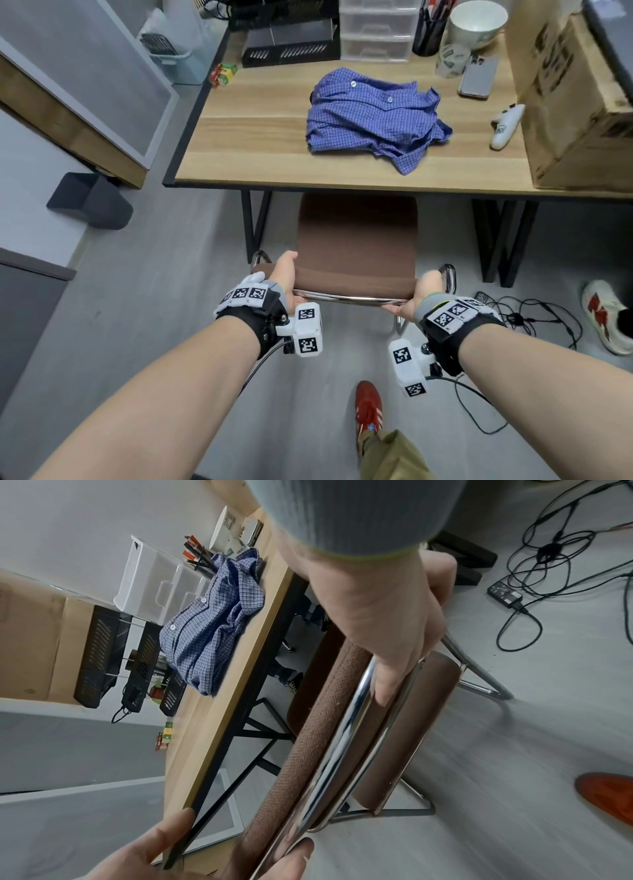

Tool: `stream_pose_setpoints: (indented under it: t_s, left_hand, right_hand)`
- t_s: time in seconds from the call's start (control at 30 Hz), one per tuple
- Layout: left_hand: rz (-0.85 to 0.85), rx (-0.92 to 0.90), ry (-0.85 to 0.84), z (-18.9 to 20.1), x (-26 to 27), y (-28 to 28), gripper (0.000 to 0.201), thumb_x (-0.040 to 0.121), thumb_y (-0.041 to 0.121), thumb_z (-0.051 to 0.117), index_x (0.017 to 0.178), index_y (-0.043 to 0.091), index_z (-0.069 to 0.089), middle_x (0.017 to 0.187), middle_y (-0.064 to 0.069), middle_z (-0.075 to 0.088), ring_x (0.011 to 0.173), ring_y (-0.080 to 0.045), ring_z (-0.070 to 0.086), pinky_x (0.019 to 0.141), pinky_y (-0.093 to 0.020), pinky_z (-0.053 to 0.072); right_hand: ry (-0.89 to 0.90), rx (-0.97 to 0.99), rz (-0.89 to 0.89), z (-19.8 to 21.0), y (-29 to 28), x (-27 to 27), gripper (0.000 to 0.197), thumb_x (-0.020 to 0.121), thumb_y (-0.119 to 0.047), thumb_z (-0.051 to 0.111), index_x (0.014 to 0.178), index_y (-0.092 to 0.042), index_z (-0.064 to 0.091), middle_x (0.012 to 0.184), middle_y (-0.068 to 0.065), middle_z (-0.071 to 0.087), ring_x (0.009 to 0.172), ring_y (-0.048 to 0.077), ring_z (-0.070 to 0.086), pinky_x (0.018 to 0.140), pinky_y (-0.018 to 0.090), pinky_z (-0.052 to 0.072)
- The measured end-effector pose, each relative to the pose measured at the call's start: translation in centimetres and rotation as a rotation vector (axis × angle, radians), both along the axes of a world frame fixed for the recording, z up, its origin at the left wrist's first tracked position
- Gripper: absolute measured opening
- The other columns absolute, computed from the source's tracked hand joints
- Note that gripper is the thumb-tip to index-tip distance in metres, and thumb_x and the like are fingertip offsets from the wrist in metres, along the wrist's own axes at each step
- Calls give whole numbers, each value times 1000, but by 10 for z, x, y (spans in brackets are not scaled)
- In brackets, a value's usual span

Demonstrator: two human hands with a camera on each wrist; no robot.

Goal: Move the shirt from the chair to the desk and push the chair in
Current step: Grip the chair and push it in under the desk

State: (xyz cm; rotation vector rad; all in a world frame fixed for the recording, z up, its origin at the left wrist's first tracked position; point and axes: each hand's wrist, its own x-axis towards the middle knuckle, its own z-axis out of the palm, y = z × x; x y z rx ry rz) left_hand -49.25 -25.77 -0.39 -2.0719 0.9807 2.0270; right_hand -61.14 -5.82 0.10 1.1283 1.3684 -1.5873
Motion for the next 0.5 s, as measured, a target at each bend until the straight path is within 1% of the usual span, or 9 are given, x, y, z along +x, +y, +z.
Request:
stream_pose_setpoints:
  t_s: [0.03,0.1,0.13,0.2,0.23,0.3,0.37,0.43,0.5]
  left_hand:
    - [-2,13,9,2,-11,-5,56,57,52,71,93,18,45,77,-2,41,63,-15,33,75,-25,31]
    - [22,26,33,5,-35,-17,52,59,50,71,91,19,43,73,-1,40,61,-14,32,69,-25,31]
    - [44,24,42,5,-46,-23,50,61,48,71,89,19,43,71,0,39,60,-13,30,67,-25,28]
    - [53,25,56,10,-60,-30,46,65,46,71,87,17,41,71,-1,35,58,-13,26,69,-25,24]
    - [26,30,61,9,-70,-36,43,71,45,70,86,16,40,71,-2,32,58,-13,24,68,-25,22]
    - [-9,14,57,9,-86,-45,38,82,41,65,83,15,38,72,-4,28,58,-14,22,60,-27,20]
    - [-15,31,52,9,-99,-55,38,83,42,64,84,14,38,76,-5,26,60,-15,19,58,-29,21]
    - [-32,19,43,11,-112,-62,38,82,42,65,86,15,38,77,-5,27,62,-15,19,58,-29,22]
    - [-25,23,61,11,-122,-68,40,80,42,66,91,15,38,78,-6,32,64,-17,26,59,-31,27]
  right_hand:
    - [-2,2,7,-5,-4,-12,61,87,-29,26,143,-17,46,140,10,56,129,45,54,88,71,47]
    - [4,-11,10,-22,-13,-39,67,83,-35,28,148,-21,42,149,9,51,132,45,53,92,77,42]
    - [8,-18,14,-27,-18,-50,69,82,-37,29,149,-23,40,153,9,48,134,44,51,94,78,40]
    - [-1,-36,4,-27,-28,-65,68,85,-37,30,151,-24,37,157,9,44,138,43,46,98,76,38]
    - [-11,-38,-9,-22,-35,-74,67,87,-36,30,152,-25,35,159,7,40,142,43,42,100,76,37]
    - [-22,-43,-48,-18,-47,-91,66,89,-36,31,154,-28,31,162,3,34,146,43,34,102,77,35]
    - [-19,-54,-56,-20,-55,-107,64,91,-38,32,154,-29,31,162,3,34,145,44,34,100,78,37]
    - [-26,-63,-51,-21,-62,-121,63,92,-43,33,153,-28,33,161,5,36,143,45,38,100,76,38]
    - [-32,-74,-43,-21,-69,-131,63,93,-45,33,153,-26,33,161,8,37,143,45,39,103,72,39]
